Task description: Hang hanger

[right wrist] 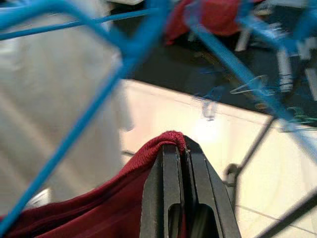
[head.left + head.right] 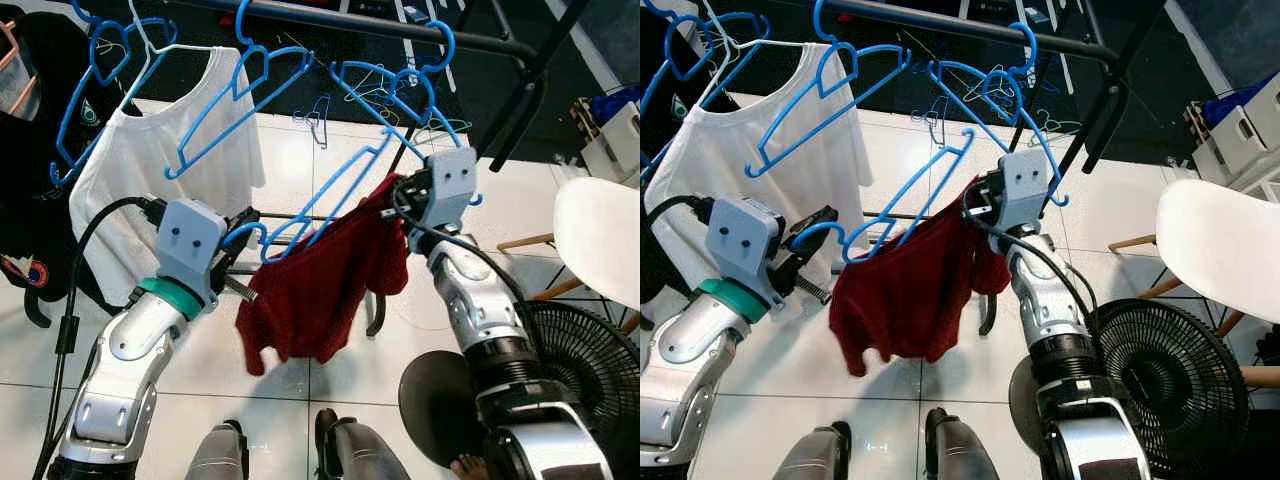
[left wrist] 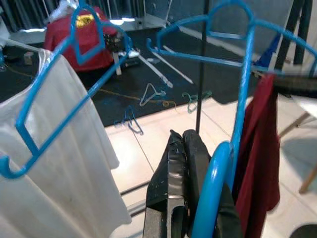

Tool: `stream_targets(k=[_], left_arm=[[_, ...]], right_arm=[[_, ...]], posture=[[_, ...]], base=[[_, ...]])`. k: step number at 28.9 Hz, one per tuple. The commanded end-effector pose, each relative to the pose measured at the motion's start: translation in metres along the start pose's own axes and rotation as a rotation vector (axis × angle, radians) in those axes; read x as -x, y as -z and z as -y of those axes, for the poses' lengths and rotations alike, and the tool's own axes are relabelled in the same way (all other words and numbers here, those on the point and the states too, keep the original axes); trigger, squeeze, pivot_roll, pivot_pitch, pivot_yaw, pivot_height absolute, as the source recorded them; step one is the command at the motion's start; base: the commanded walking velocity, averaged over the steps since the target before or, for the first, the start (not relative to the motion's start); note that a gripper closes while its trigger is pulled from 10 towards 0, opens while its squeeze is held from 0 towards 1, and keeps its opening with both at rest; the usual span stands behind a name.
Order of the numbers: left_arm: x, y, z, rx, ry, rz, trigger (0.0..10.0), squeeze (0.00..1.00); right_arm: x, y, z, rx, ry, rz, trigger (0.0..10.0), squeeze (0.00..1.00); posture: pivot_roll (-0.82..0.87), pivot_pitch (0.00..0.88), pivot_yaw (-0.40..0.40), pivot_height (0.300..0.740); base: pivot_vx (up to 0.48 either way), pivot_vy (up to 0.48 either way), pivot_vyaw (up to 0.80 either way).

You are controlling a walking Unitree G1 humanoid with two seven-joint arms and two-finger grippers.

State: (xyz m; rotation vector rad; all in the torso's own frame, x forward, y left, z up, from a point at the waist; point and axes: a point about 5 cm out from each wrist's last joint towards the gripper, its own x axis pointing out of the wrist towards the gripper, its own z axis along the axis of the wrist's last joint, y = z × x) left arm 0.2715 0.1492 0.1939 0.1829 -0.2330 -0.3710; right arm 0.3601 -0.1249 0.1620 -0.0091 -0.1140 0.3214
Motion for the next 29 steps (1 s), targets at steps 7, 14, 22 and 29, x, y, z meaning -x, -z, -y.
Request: stream_targets(k=[7,14,22,29], left_arm=[[-0.016,-0.009,0.004,0.228,-0.086,0.034,0.0,0.00],[-0.024,-0.016,0.009,0.268,-0.104,0.049,0.0,0.00],[-0.037,-0.033,0.011,0.272,-0.133,0.095,0.0,0.00],[-0.033,-0.027,-0.001,0.184,-0.164,0.068,0.0,0.00]], right_arm=[[0.020,0.043,-0.039,0.014,-0.207,-0.153,0.0,0.00],[0.029,0.057,-0.058,0.030,-0.318,-0.207,0.0,0.00],[0.040,0.066,-0.071,0.065,-0.409,-0.242,0.0,0.00],[0.041,0.038,-0.052,0.066,-0.376,-0.145,0.0,0.00]], posture=[[0.00,0.127,-0.044,0.733],[0.00,0.129,-0.041,0.733],[0.00,0.132,-0.041,0.733],[-0.01,0.137,-0.036,0.733]], base=[[0.000,0.000,0.00],[0.000,0.000,0.00],[0.000,0.000,0.00],[0.000,0.000,0.00]])
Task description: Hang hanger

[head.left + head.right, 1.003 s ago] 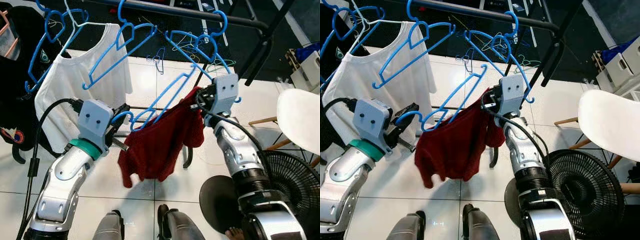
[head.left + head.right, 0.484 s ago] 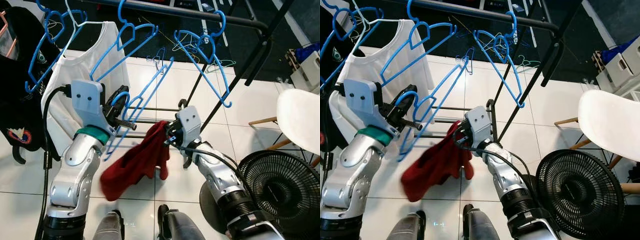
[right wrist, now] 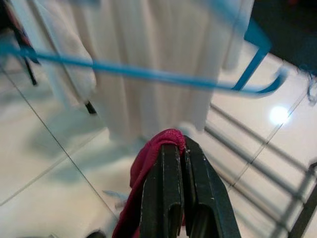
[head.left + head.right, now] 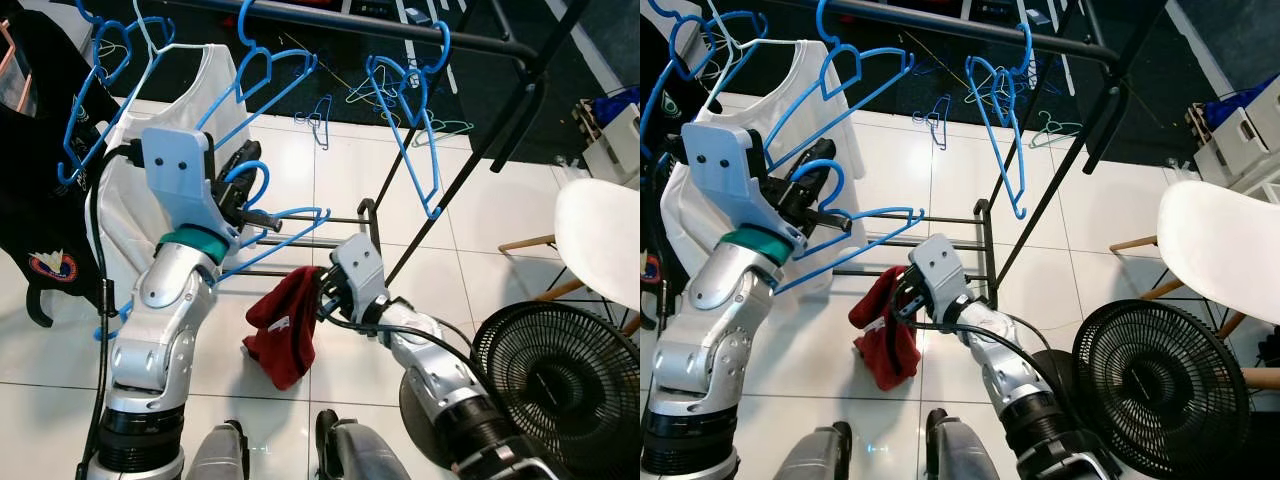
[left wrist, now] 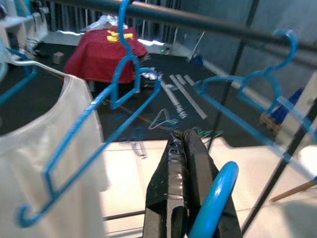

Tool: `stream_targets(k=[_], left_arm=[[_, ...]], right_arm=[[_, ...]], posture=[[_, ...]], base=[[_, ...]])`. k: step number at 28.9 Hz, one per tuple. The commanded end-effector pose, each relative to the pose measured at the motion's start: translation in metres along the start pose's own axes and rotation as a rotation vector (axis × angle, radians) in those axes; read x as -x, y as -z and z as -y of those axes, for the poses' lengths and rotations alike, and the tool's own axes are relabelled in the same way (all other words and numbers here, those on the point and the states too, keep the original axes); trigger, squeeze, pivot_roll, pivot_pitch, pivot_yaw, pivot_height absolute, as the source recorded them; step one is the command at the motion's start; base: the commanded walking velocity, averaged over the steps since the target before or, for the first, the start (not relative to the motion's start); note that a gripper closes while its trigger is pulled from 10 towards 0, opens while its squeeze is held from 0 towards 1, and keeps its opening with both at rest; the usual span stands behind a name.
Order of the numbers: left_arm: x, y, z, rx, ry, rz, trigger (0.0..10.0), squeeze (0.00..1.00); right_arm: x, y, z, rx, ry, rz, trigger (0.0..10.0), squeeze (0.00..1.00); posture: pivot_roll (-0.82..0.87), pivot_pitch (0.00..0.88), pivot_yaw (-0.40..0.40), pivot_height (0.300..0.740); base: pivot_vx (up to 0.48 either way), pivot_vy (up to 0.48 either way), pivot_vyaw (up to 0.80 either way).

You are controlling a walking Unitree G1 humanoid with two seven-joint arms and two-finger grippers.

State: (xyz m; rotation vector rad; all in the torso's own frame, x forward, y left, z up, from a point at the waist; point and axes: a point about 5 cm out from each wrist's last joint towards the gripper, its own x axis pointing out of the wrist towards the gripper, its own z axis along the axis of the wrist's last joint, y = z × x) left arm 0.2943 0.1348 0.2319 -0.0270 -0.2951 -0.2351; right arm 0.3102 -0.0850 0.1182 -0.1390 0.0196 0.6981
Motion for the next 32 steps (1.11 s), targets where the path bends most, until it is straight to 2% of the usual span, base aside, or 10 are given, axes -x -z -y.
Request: stream_targets(k=[1,6,11,12,13,14,15,21,29,32], left_arm=[[0.001,0.005,0.001,0.005,-0.002,-0.017,0.0,0.00],[0.003,0.019,-0.004,-0.059,-0.023,-0.063,0.0,0.00],[0.005,0.024,0.001,-0.061,-0.020,-0.082,0.0,0.00],[0.006,0.026,0.003,-0.063,-0.016,-0.088,7.9,0.00],[0.006,0.026,0.003,-0.063,-0.016,-0.088,7.9,0.00],[0.006,0.028,0.003,-0.065,-0.020,-0.092,10.0,0.00],[0.007,0.028,0.004,-0.068,-0.018,-0.092,10.0,0.00],[0.007,0.031,0.002,-0.080,-0.042,-0.084,10.0,0.00],[0.011,0.039,-0.002,-0.075,-0.100,-0.108,10.0,0.00],[0.011,0.047,-0.005,-0.076,-0.145,-0.168,10.0,0.00]], right_arm=[[0.003,0.000,0.002,-0.019,0.007,0.003,0.0,0.00],[0.028,-0.061,0.030,-0.051,0.138,0.246,0.0,0.00],[0.033,-0.063,0.033,-0.082,0.202,0.275,0.0,0.00],[0.035,-0.061,0.033,-0.093,0.224,0.279,0.0,0.00],[0.035,-0.061,0.033,-0.093,0.224,0.279,0.0,0.00],[0.038,-0.060,0.031,-0.108,0.238,0.276,2.7,0.00],[0.039,-0.059,0.029,-0.120,0.251,0.275,10.0,0.00],[0.045,-0.061,0.029,-0.142,0.315,0.292,10.0,0.00],[0.051,-0.071,0.039,-0.093,0.432,0.360,10.0,0.00],[0.054,-0.074,0.047,-0.058,0.526,0.385,10.0,0.00]], posture=[[-0.01,0.137,-0.036,0.733],[-0.04,0.132,-0.029,0.733],[-0.04,0.130,-0.026,0.733],[-0.04,0.130,-0.024,0.733],[-0.04,0.130,-0.024,0.733],[-0.04,0.128,-0.020,0.733],[-0.04,0.126,-0.018,0.733],[-0.04,0.121,-0.012,0.733],[-0.05,0.107,-0.010,0.733],[-0.05,0.096,-0.017,0.733]], base=[[0.000,0.000,0.00],[0.000,0.000,0.00],[0.000,0.000,0.00],[0.000,0.000,0.00],[0.000,0.000,0.00],[0.000,0.000,0.00],[0.000,0.000,0.00],[0.000,0.000,0.00],[0.000,0.000,0.00],[0.000,0.000,0.00]])
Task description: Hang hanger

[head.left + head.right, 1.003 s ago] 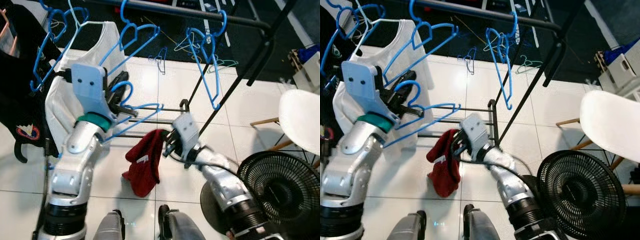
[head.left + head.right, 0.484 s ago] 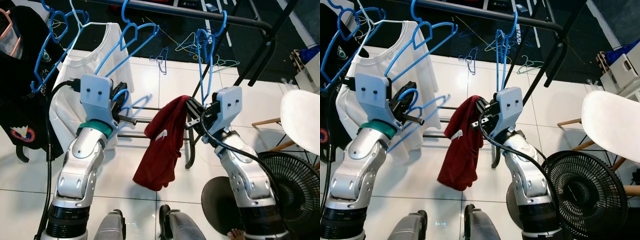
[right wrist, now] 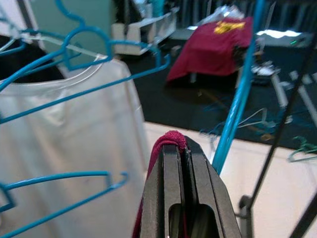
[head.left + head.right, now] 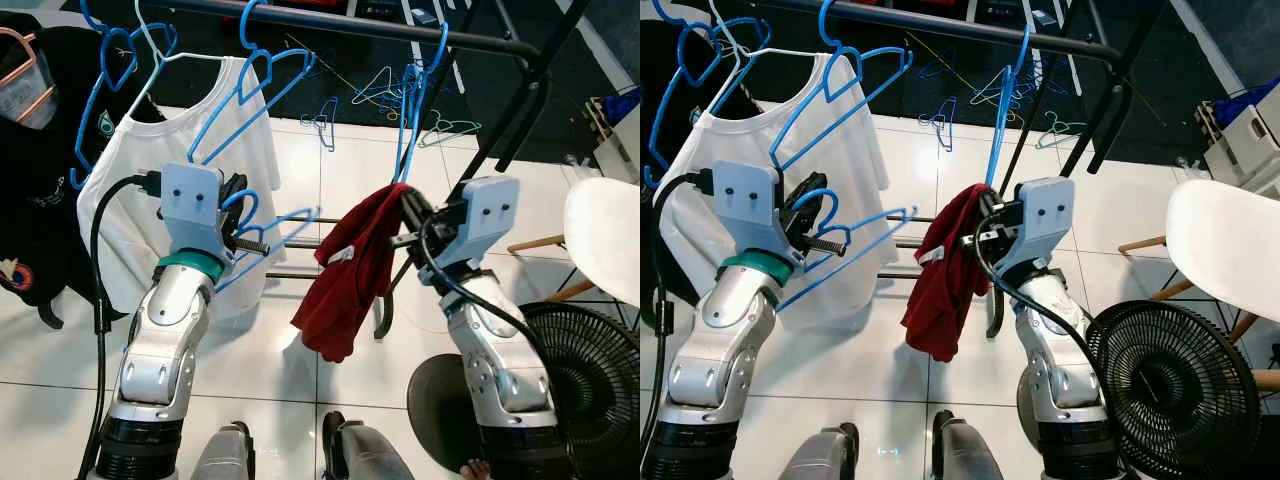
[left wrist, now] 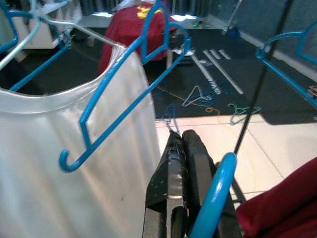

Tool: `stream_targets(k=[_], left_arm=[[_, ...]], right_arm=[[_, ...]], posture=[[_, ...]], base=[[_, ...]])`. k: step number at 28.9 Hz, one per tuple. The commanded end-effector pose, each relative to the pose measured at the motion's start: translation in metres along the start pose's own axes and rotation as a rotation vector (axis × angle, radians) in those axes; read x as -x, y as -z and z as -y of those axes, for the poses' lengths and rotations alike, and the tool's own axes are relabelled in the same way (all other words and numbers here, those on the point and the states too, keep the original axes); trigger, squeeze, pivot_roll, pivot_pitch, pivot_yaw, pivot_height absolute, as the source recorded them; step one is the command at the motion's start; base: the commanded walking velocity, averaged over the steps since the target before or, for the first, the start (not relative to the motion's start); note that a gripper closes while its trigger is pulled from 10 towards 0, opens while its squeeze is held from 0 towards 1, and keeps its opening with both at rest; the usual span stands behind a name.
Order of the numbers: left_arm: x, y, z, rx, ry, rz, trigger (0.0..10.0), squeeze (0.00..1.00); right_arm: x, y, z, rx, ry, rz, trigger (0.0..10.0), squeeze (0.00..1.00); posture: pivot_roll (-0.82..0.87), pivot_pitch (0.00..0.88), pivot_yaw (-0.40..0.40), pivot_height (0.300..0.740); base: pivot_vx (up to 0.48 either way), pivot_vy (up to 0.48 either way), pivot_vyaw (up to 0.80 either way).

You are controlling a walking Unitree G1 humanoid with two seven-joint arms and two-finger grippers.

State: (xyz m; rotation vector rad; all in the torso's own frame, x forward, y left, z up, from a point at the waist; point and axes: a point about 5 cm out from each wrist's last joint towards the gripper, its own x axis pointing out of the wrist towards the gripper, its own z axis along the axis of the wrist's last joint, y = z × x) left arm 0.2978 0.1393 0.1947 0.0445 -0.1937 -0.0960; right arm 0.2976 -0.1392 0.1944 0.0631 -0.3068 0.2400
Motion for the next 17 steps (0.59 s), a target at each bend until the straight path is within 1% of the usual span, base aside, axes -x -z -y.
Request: stream_targets(k=[1,2,3,4,6,9,12,17], left_arm=[[0.001,0.011,0.000,0.000,-0.014,-0.060,10.0,0.00],[0.000,0.014,0.000,-0.003,-0.030,-0.082,10.0,0.00],[0.000,0.014,0.000,-0.003,-0.030,-0.082,10.0,0.00],[-0.001,0.015,-0.001,-0.010,-0.046,-0.089,10.0,0.00],[-0.001,0.015,-0.001,-0.010,-0.046,-0.089,10.0,0.00],[-0.001,0.015,0.000,-0.012,-0.048,-0.053,10.0,0.00],[-0.002,0.015,0.002,0.006,-0.038,-0.044,10.0,0.00],[-0.003,0.014,0.001,0.002,-0.033,-0.035,10.0,0.00]], right_arm=[[0.000,-0.007,0.006,0.027,0.045,0.047,10.0,0.00],[0.000,-0.003,0.008,0.036,0.077,0.038,10.0,0.00],[0.000,-0.003,0.008,0.036,0.077,0.038,10.0,0.00],[0.001,0.002,0.007,0.038,0.091,0.019,10.0,0.00],[0.001,0.002,0.007,0.038,0.091,0.019,10.0,0.00],[0.004,0.016,0.004,0.047,0.097,-0.036,10.0,0.00],[0.003,0.018,0.001,0.039,0.090,-0.044,10.0,0.00],[0.001,0.019,-0.002,0.009,0.090,-0.053,10.0,0.00]], posture=[[-0.05,0.096,-0.017,0.733],[-0.05,0.094,-0.018,0.733],[-0.05,0.094,-0.018,0.733],[-0.05,0.089,-0.020,0.733],[-0.05,0.089,-0.020,0.733],[-0.05,0.084,-0.021,0.733],[-0.05,0.082,-0.020,0.733],[-0.05,0.081,-0.017,0.733]], base=[[0.000,0.000,0.00],[0.000,0.000,0.00],[0.000,0.000,0.00],[0.000,0.000,0.00],[0.000,0.000,0.00],[0.000,0.000,0.00],[0.000,0.000,0.00],[0.000,0.000,0.00]])
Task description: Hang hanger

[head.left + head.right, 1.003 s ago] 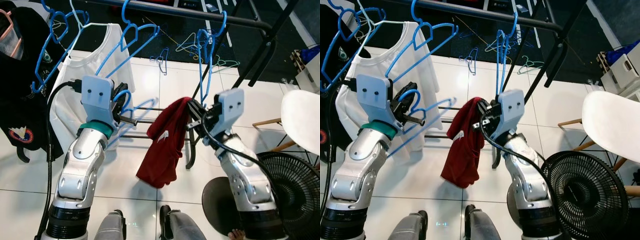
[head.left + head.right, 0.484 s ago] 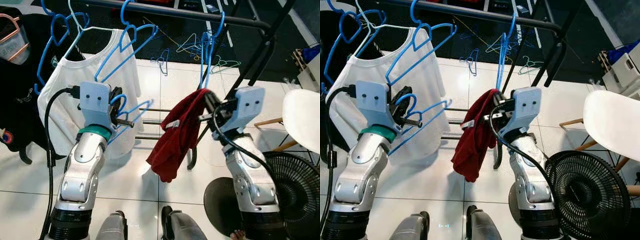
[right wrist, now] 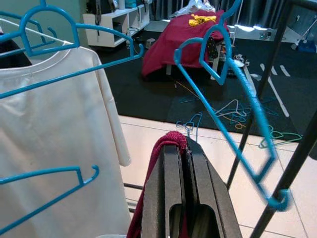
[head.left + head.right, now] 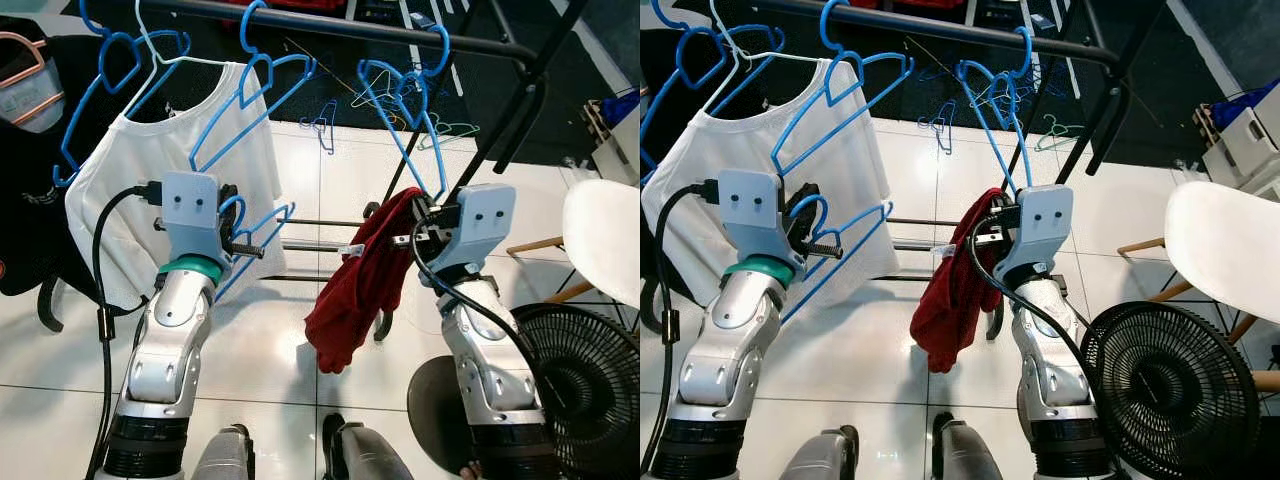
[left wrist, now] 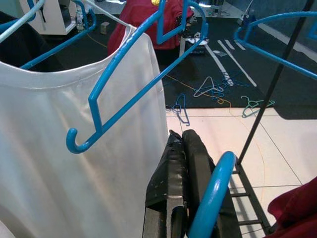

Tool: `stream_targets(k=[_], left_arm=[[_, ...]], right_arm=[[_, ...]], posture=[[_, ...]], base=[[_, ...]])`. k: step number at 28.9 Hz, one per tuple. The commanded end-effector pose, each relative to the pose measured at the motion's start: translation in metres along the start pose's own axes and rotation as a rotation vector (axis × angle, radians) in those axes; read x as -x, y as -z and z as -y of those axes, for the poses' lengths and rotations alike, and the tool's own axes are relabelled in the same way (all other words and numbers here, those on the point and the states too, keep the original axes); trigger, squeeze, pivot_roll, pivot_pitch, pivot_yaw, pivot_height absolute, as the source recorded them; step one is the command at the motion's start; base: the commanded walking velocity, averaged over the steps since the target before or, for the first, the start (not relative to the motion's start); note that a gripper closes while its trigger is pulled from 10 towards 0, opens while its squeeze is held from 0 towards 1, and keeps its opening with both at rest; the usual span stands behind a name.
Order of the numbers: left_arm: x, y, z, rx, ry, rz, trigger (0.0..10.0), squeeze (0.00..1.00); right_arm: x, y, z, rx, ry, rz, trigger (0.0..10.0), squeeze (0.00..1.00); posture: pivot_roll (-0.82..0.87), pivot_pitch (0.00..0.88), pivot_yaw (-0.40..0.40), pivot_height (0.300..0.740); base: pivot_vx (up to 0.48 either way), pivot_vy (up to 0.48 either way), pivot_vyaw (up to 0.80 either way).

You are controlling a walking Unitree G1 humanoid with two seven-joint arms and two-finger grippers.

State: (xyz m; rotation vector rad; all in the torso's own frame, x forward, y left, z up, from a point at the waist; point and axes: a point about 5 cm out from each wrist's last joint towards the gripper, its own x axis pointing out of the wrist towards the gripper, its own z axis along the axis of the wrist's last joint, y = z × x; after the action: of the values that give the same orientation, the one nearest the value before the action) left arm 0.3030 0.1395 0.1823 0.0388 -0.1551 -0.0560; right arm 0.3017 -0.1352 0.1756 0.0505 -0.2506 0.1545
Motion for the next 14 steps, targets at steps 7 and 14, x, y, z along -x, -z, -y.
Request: stream_targets(k=[7,14], left_arm=[[-0.002,0.000,0.002,-0.007,0.010,0.007,10.0,0.00],[-0.001,0.002,0.003,-0.010,0.015,0.009,10.0,0.00]], right_arm=[[0.000,-0.001,-0.007,-0.061,-0.016,0.020,10.0,0.00],[-0.001,0.004,-0.012,-0.012,-0.056,0.005,10.0,0.00]], posture=[[-0.04,0.085,-0.015,0.733],[-0.04,0.091,-0.017,0.733]], base=[[0.000,0.000,0.00],[0.000,0.000,0.00]])
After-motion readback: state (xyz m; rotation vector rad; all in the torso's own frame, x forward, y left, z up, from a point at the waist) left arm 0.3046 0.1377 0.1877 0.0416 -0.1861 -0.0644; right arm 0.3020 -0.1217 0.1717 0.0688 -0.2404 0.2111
